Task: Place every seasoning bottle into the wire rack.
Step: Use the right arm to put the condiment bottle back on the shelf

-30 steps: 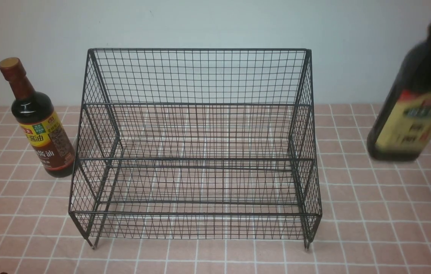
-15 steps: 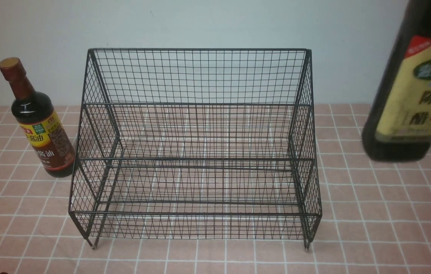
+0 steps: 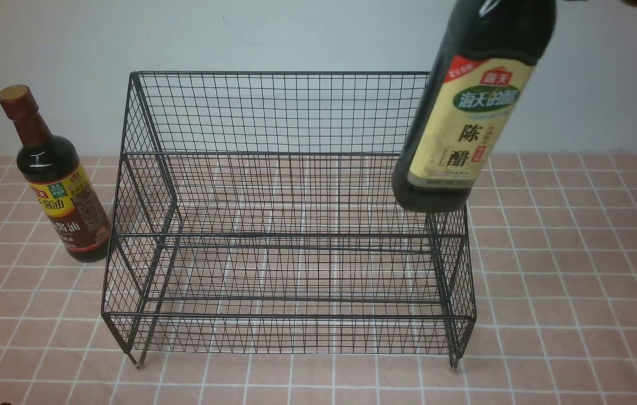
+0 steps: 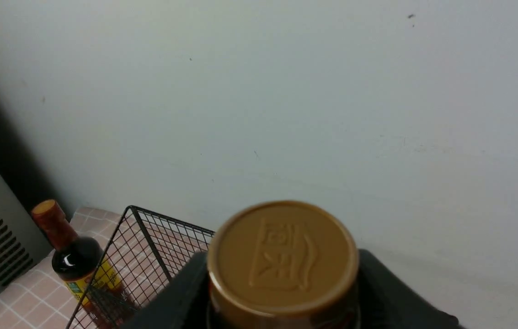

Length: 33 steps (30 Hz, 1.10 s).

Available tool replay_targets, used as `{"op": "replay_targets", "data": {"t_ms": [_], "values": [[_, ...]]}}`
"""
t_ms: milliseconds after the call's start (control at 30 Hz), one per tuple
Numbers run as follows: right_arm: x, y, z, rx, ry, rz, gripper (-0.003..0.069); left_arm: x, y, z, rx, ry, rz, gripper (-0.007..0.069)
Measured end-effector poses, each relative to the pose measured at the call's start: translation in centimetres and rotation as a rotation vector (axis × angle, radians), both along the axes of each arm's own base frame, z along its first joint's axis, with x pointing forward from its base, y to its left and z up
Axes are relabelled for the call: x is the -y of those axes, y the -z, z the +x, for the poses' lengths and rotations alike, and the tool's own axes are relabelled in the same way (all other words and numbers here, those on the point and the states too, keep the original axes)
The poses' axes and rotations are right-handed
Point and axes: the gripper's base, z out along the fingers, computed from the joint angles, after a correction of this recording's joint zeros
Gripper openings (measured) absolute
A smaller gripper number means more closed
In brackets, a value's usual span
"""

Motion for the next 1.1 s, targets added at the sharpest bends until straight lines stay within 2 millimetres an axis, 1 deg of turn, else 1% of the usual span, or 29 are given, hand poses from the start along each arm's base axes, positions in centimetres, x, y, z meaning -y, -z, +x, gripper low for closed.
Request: {"op": "replay_targets", "data": {"t_ms": [233,433,500,600,800,933,1100], "values": [[-0.9,1.8,2.4,-0.045,0.001,0.024,0.0333,0.0,0.0,0.0,0.000,0.000,0.000,-0.0007],[-1.2,2.6,3.9,-0.060,0.016,0.023,0.0333,0.0,0.0,0.0,0.000,0.000,0.000,-0.0007],[-1.3,2.7,4.2,-0.062,0.019,0.021,0.0333,0.0,0.0,0.0,0.000,0.000,0.000,-0.0007],[-1.5,3.6,5.1,-0.085,0.025,0.013,0.0333,0.0,0.0,0.0,0.000,0.000,0.000,-0.0007],[-2.0,4.9,5.7,-0.132,-0.010,-0.020,0.0333,0.0,0.0,0.0,0.000,0.000,0.000,-0.0007],[-2.2,5.4,5.7,-0.154,-0.035,-0.046,0.0333,0.0,0.0,0.0,0.000,0.000,0.000,-0.0007],[-2.5,6.4,5.6,-0.194,-0.093,-0.128,0.0333,0.0,0.0,0.0,0.000,0.000,0.000,-0.0007]]}}
